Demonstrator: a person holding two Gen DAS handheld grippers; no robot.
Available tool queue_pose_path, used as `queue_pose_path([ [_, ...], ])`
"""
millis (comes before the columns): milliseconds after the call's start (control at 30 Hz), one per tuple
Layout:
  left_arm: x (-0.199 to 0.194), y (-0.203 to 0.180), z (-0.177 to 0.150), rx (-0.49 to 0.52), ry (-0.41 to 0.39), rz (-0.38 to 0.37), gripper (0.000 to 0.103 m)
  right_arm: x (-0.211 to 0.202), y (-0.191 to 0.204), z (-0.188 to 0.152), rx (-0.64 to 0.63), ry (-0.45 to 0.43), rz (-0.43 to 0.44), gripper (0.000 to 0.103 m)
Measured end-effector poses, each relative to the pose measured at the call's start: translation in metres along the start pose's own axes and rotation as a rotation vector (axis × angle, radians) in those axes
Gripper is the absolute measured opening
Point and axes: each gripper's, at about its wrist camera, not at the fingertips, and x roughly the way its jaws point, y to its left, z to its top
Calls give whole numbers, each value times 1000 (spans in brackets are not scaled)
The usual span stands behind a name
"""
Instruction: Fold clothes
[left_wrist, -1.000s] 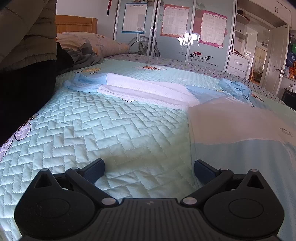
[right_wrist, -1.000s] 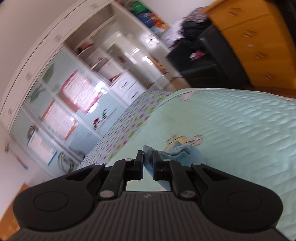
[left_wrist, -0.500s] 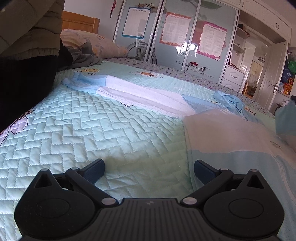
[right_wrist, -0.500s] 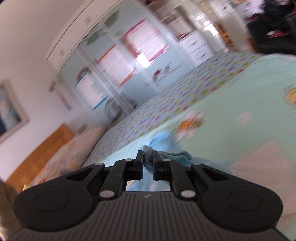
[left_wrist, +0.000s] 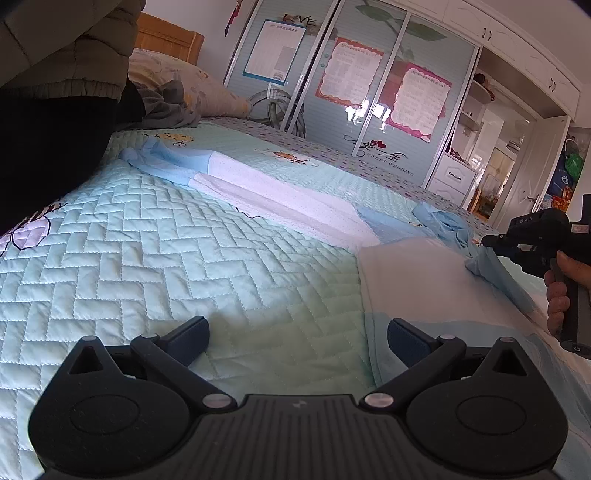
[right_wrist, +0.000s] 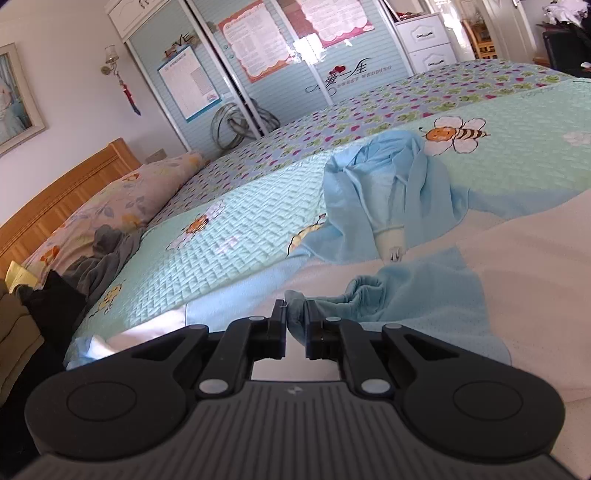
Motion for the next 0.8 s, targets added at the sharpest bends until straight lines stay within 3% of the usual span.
queue_pose_path([
  [233,0,0,1,-1,1,2,102,12,-6,4,73,-23,-1,10],
  [400,0,0,1,-2,1,3,102,21,9,-1,76,-33,50,12],
  [467,0,0,1,-3,1,2,102,30,12,-7,65,0,49,18],
  [533,0,1,1,-6,0,-2,102,39,7,-13,103,66,29,37],
  [567,0,1,1,-8,0,-3,102,38,3,-14,138,77,15,40],
  [633,0,1,1,-8,0,-3,102,26,-1,-14,170,37,16,55],
  [700,0,1,1,-8,0,-4,102,12,1,-10,162,4,20,62],
  [800,0,2,2,-10,0,-4,102,-13,7,-1,119,-45,42,62],
])
